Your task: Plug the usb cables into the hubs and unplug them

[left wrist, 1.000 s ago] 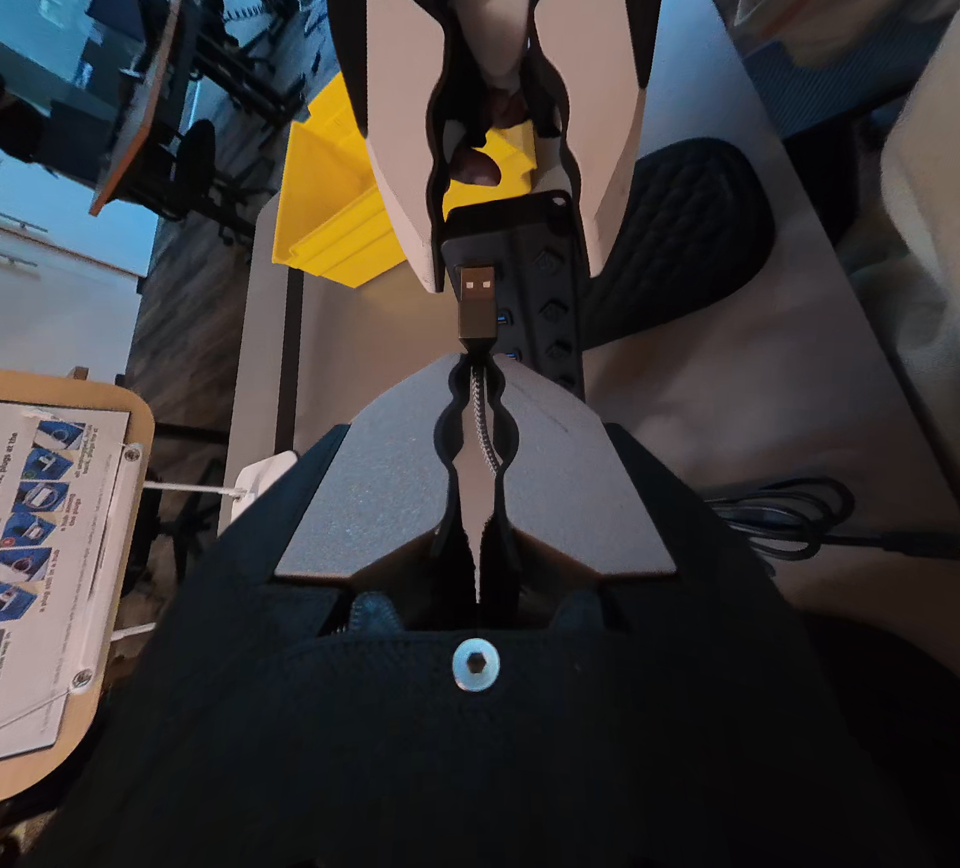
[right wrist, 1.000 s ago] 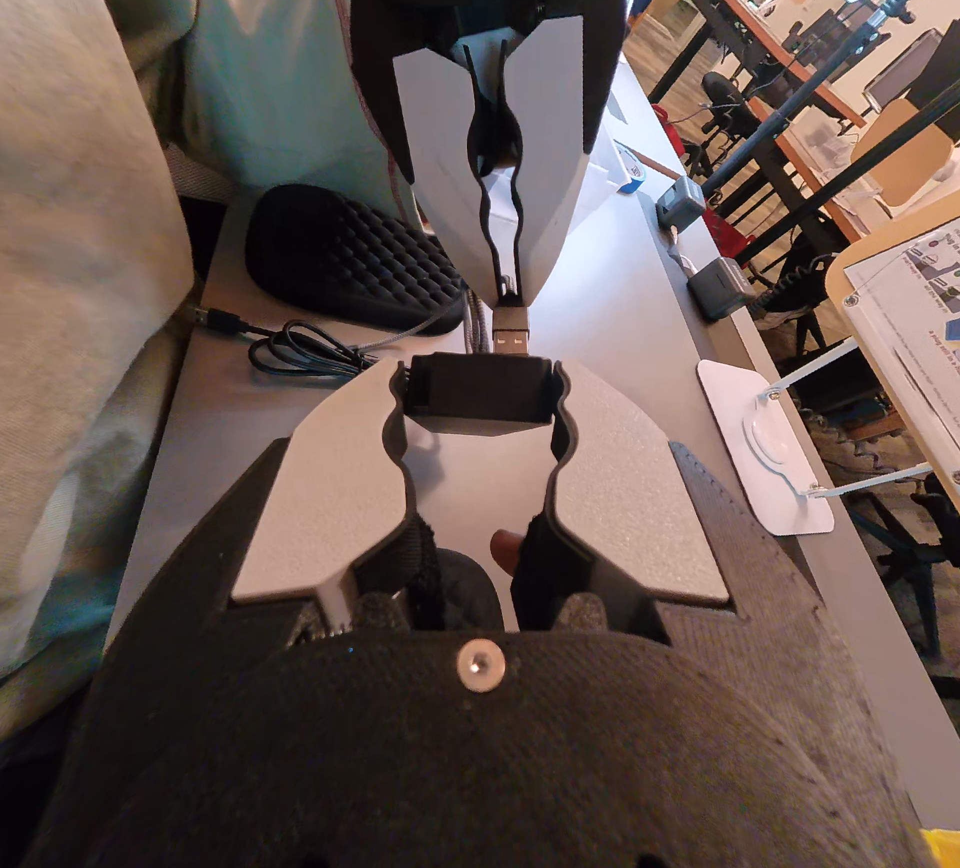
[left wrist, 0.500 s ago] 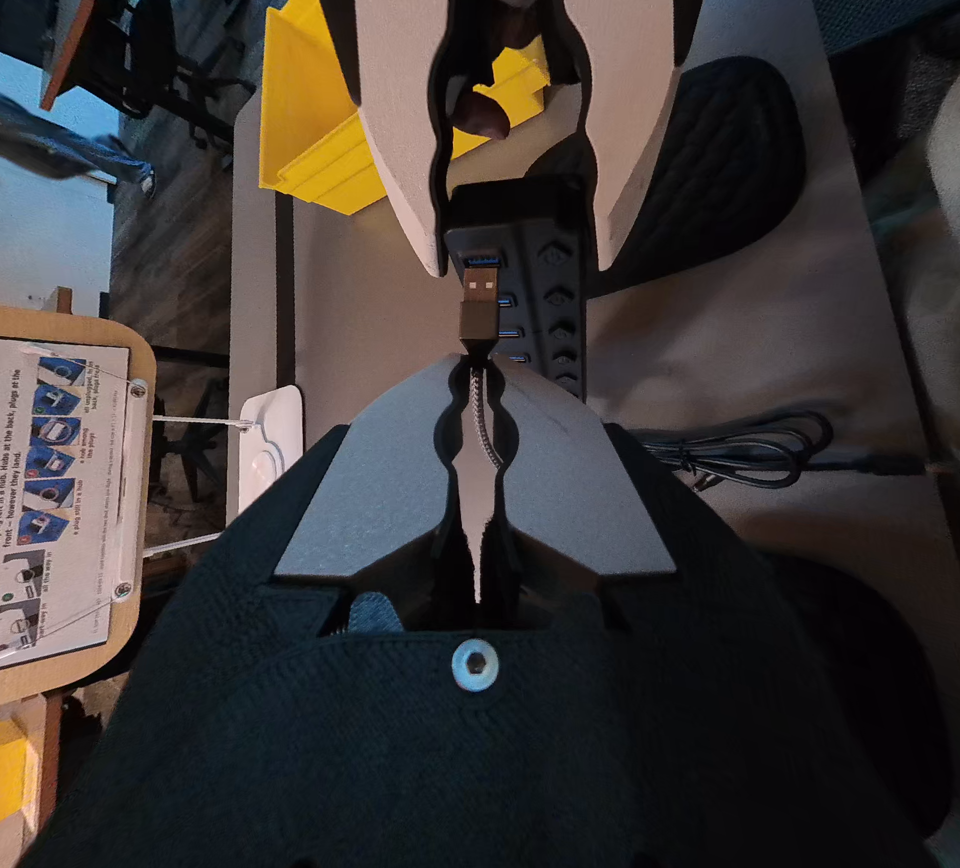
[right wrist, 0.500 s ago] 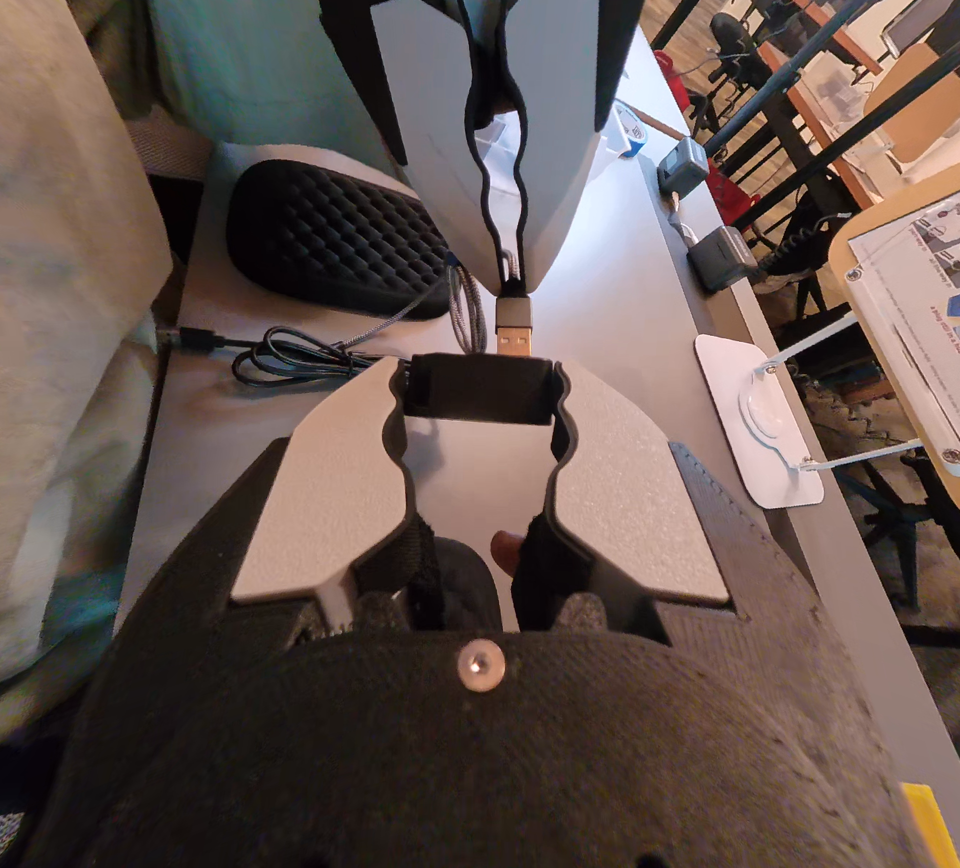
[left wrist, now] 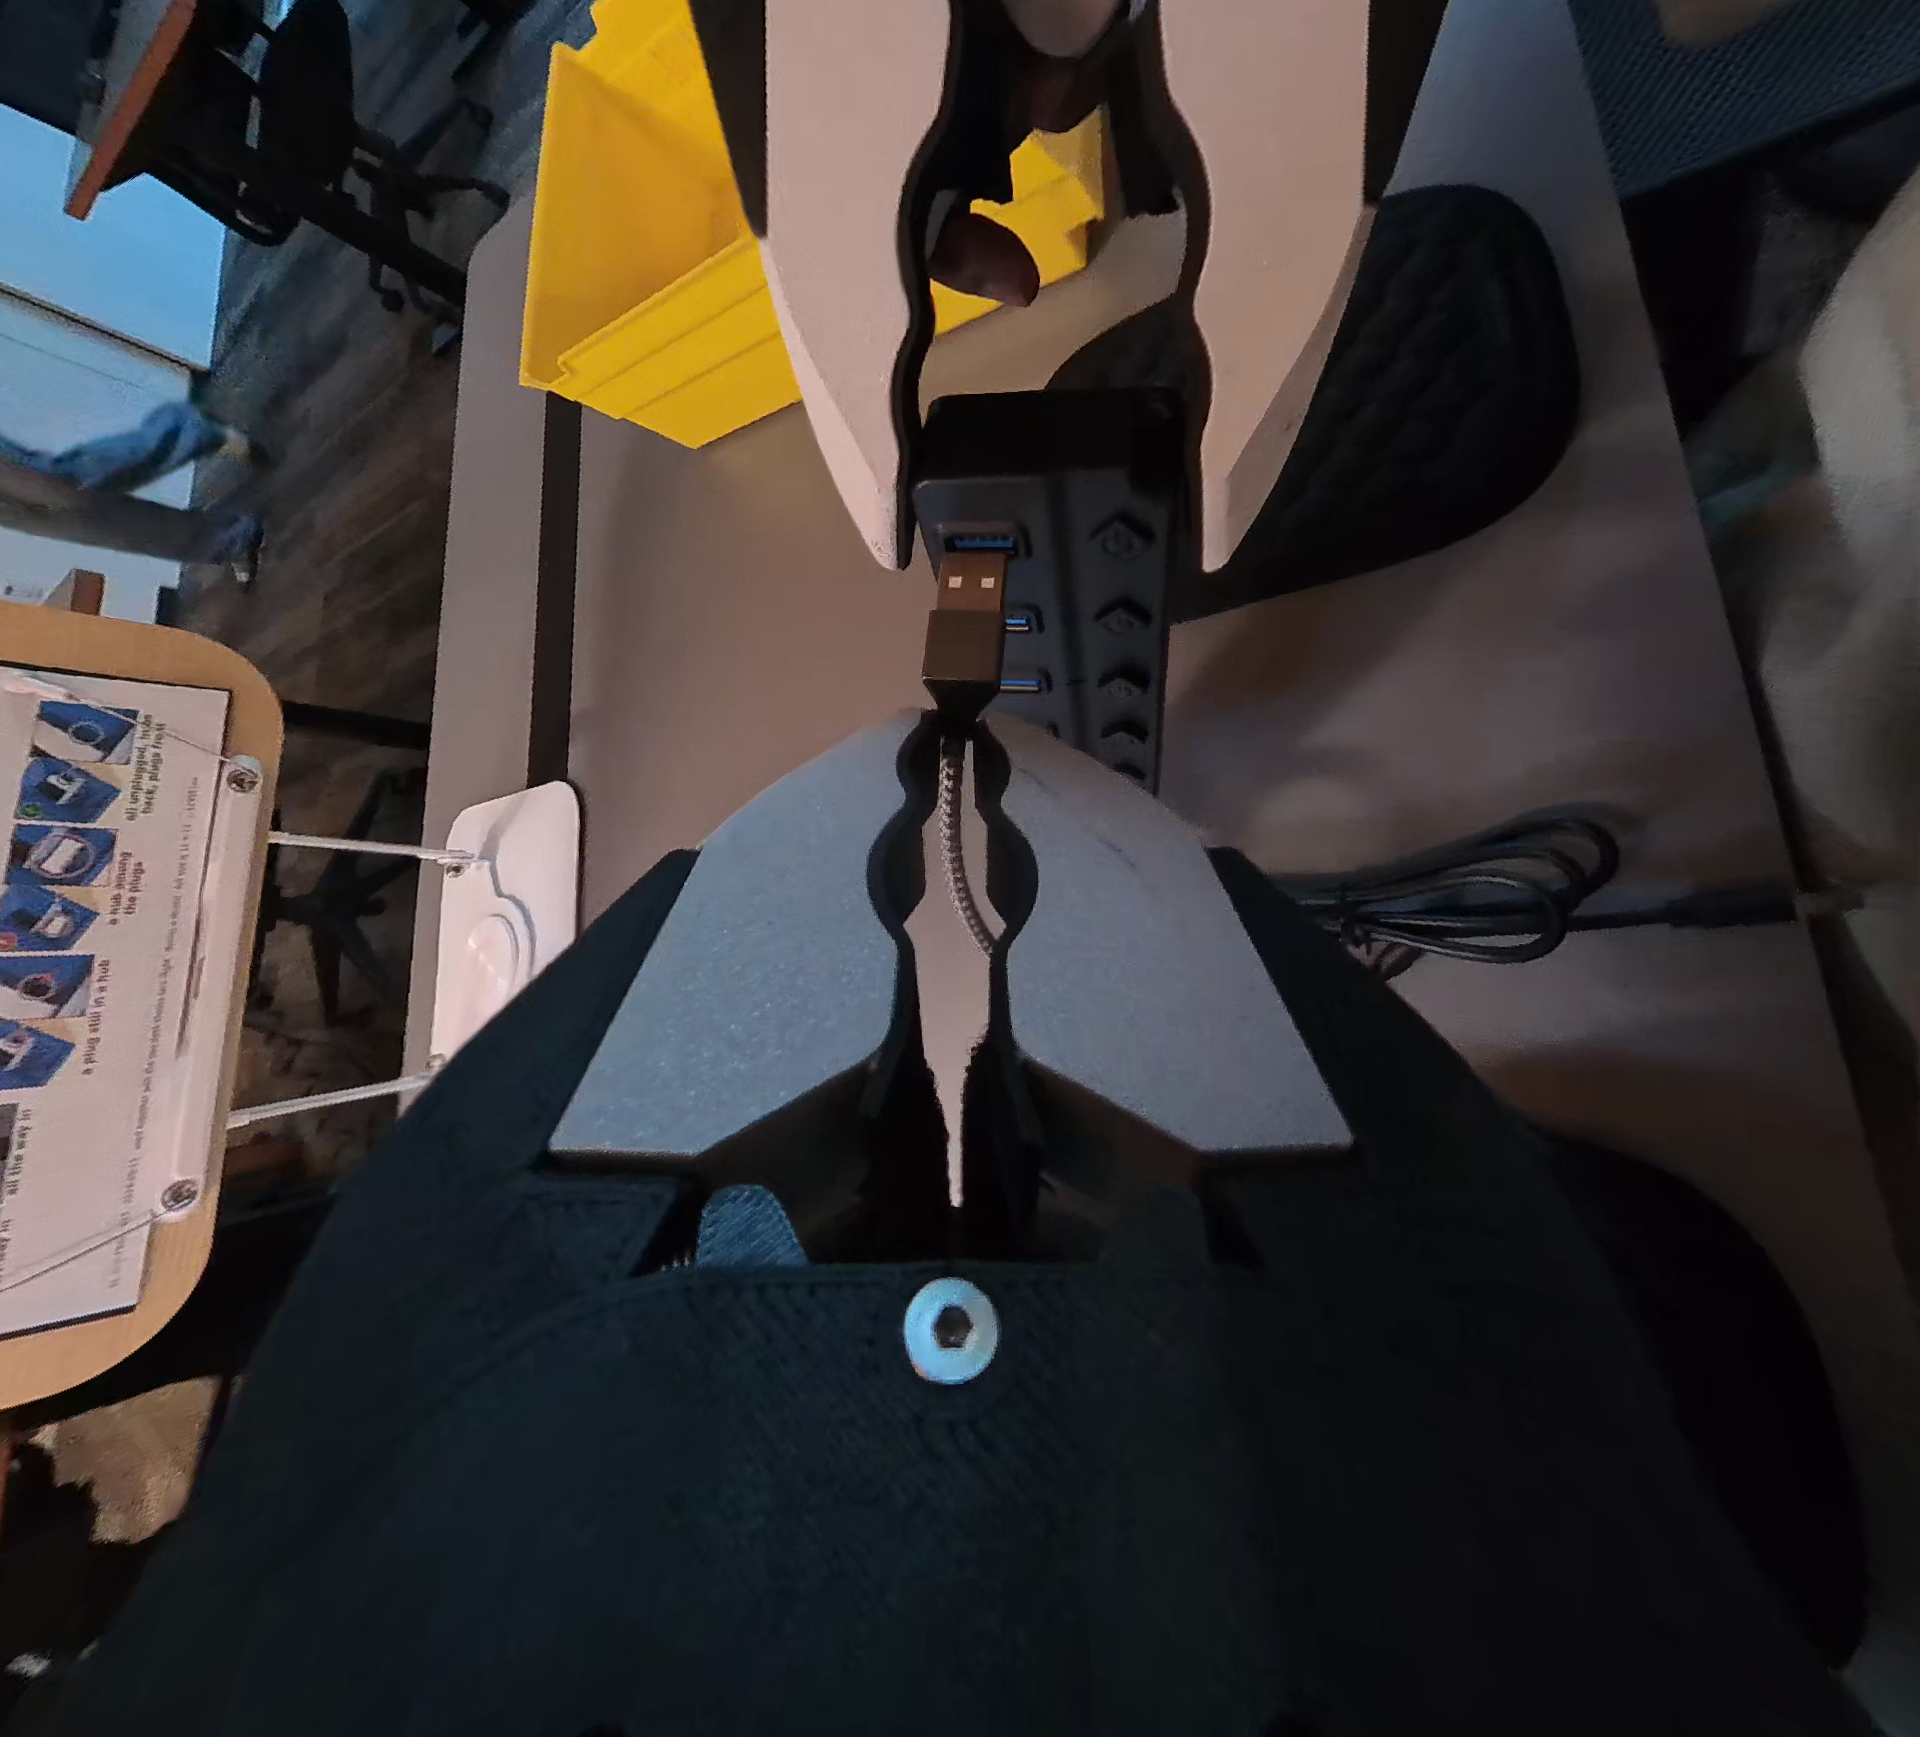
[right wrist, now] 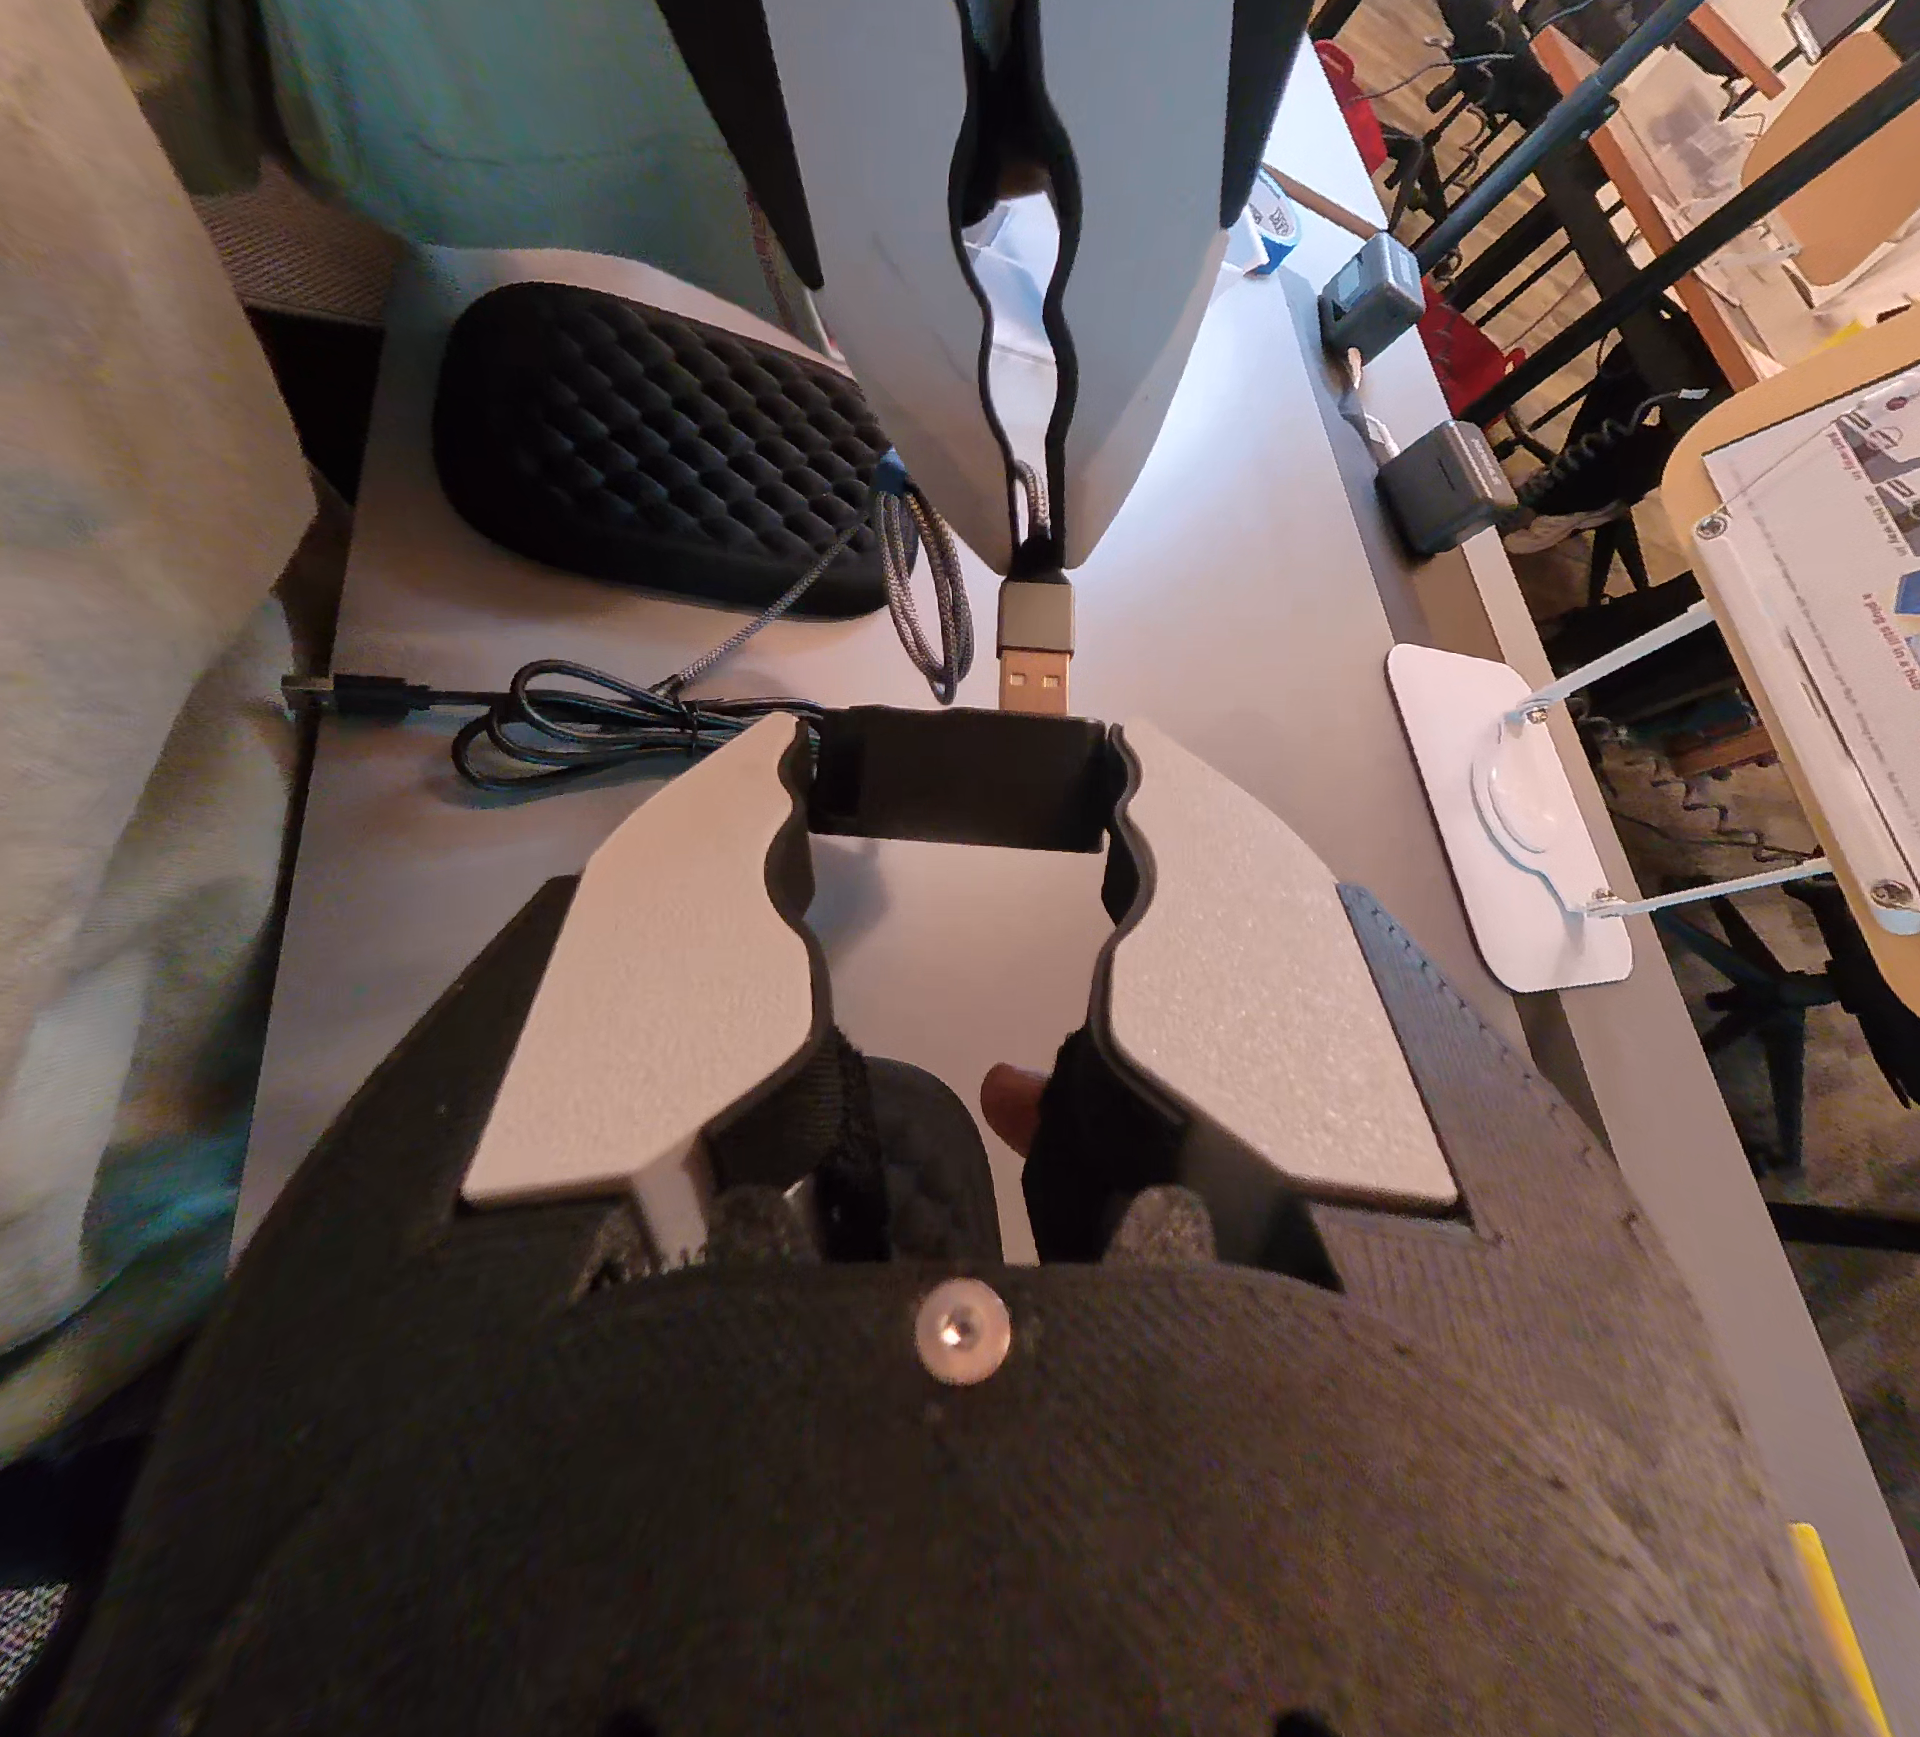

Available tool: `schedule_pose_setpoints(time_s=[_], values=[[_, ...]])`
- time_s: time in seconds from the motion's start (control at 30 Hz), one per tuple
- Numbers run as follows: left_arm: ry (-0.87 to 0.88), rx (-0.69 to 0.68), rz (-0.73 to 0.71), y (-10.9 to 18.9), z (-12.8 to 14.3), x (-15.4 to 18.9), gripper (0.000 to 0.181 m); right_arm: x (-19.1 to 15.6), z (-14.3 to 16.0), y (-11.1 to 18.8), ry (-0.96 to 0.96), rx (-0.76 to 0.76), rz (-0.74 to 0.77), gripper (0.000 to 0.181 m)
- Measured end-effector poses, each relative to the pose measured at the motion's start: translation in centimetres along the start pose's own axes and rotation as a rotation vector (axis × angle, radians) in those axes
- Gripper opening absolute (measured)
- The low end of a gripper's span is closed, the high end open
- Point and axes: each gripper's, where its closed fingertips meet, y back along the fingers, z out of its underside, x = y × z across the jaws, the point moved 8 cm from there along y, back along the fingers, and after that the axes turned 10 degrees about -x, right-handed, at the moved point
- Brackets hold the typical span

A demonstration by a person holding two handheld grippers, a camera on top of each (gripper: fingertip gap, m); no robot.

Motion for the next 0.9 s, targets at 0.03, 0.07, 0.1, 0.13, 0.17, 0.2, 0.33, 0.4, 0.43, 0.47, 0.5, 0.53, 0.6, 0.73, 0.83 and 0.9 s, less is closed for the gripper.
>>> schedule_pose_setpoints(time_s=[0.03, 0.07, 0.1, 0.13, 0.17, 0.2, 0.33, 0.4, 0.43, 0.47, 0.5, 0.53, 0.6, 0.73, 0.83, 0.9], values=[[0.012, 0.016, 0.004, 0.0, 0.1, 0.0, 0.006, 0.0, 0.0, 0.0, -0.001, -0.002, 0.001, 0.054], [0.026, 0.03, 0.007, 0.0, 0.2, -0.1, 0.006, 0.0, 0.0, -0.1, -0.002, -0.005, 0.001, 0.054], [0.038, 0.038, 0.01, -0.1, 0.3, -0.1, 0.006, 0.0, 0.0, -0.1, -0.001, -0.008, 0.001, 0.054], [0.041, 0.039, 0.012, -0.1, 0.4, -0.1, 0.006, 0.0, 0.0, -0.1, 0.001, -0.01, 0.001, 0.054], [0.041, 0.036, 0.012, -0.2, 0.5, -0.1, 0.006, 0.0, -0.1, -0.2, 0.004, -0.013, 0.001, 0.054], [0.041, 0.029, 0.011, -0.3, 0.6, 0.0, 0.006, -0.1, -0.1, -0.2, 0.007, -0.014, 0.001, 0.054], [0.036, 0.006, 0.007, -0.5, 0.9, 0.0, 0.006, 0.0, -0.3, -0.5, 0.01, -0.02, 0.002, 0.054], [0.035, -0.003, 0.001, -0.5, 1.0, -0.1, 0.006, 0.0, -0.4, -0.6, 0.011, -0.025, 0.002, 0.054], [0.032, -0.009, -0.006, -0.4, 1.0, -0.1, 0.006, 0.0, -0.4, -0.6, 0.013, -0.031, 0.003, 0.054], [0.027, -0.013, -0.01, -0.3, 1.0, -0.2, 0.006, 0.1, -0.5, -0.7, 0.016, -0.039, 0.004, 0.054], [0.025, -0.016, -0.013, -0.2, 1.0, -0.2, 0.006, 0.1, -0.5, -0.7, 0.018, -0.044, 0.005, 0.054], [0.024, -0.018, -0.018, -0.1, 1.0, -0.2, 0.006, 0.1, -0.6, -0.8, 0.018, -0.046, 0.004, 0.054], [0.018, -0.019, -0.036, 0.2, 0.9, -0.2, 0.006, 0.2, -0.7, -0.9, 0.012, -0.051, 0.003, 0.054], [-0.019, -0.063, -0.049, 0.4, 0.7, 0.1, 0.006, 0.2, -1.0, -1.1, 0.016, -0.055, 0.003, 0.054], [-0.029, -0.096, -0.062, 0.2, 0.8, 0.1, 0.006, 0.1, -1.1, -1.2, 0.017, -0.059, 0.003, 0.054], [-0.034, -0.115, -0.066, 0.2, 1.0, 0.2, 0.006, 0.1, -1.1, -1.2, 0.018, -0.062, 0.005, 0.054]])
